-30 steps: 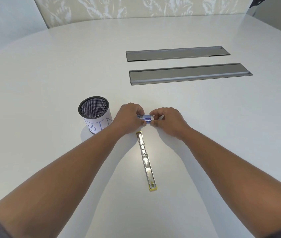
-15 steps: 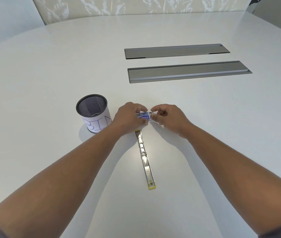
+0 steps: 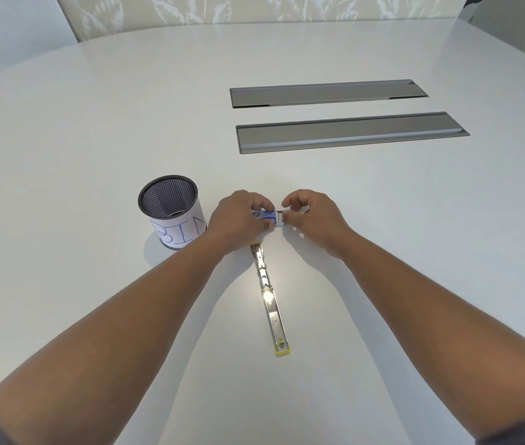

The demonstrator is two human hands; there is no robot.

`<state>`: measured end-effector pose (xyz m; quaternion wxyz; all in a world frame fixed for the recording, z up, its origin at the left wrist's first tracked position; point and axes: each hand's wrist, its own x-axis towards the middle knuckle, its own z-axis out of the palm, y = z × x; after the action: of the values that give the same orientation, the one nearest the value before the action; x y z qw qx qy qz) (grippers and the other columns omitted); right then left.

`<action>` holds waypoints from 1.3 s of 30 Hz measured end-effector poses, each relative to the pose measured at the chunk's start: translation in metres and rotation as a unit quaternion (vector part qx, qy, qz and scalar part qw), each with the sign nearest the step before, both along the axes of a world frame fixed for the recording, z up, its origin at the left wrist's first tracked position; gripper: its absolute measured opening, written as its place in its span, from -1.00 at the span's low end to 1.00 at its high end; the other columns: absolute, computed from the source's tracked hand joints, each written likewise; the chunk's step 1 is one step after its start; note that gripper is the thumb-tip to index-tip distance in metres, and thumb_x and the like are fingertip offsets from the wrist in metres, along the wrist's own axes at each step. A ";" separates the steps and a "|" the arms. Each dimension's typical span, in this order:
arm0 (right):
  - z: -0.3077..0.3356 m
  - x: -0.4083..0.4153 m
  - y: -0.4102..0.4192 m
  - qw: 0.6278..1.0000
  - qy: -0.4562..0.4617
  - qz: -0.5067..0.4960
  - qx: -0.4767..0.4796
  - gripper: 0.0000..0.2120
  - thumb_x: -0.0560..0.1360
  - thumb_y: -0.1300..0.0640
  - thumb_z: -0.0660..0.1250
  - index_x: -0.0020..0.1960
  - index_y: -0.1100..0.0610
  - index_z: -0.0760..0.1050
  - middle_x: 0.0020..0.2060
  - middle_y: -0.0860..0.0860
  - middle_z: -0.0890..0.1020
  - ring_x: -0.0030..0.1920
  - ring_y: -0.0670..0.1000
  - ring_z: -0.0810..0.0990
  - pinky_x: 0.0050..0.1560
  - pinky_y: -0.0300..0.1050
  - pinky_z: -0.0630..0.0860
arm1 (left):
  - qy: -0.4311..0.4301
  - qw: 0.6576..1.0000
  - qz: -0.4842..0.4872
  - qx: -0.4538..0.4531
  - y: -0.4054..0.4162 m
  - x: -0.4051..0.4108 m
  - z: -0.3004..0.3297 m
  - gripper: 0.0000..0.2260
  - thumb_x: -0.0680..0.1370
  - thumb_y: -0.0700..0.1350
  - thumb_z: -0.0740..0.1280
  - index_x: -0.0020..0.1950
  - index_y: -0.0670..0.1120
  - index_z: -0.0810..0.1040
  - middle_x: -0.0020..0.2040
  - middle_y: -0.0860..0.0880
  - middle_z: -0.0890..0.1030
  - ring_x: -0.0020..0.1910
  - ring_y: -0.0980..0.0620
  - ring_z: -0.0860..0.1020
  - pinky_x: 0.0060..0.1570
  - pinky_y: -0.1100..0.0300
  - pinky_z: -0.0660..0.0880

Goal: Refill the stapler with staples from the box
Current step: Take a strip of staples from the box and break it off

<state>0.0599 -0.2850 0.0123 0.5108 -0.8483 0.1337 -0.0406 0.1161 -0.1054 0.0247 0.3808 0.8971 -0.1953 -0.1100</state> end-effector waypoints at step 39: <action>0.021 0.007 0.017 0.994 0.090 -0.069 -0.010 -0.84 0.22 0.07 0.50 -0.36 0.11 0.56 -0.38 0.09 0.69 -0.47 0.01 0.50 -0.35 -0.10 0.45 | 0.027 0.999 0.007 -0.019 0.001 -0.001 0.002 -0.81 0.39 -0.06 0.54 -0.02 0.11 0.70 -0.08 0.07 0.69 -0.06 0.00 0.64 -0.02 0.09 0.61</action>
<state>0.0671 -0.2681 0.0330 0.4841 -0.8423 0.2368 -0.0009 0.1154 -0.1042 0.0263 0.4033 0.8878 -0.1808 -0.1284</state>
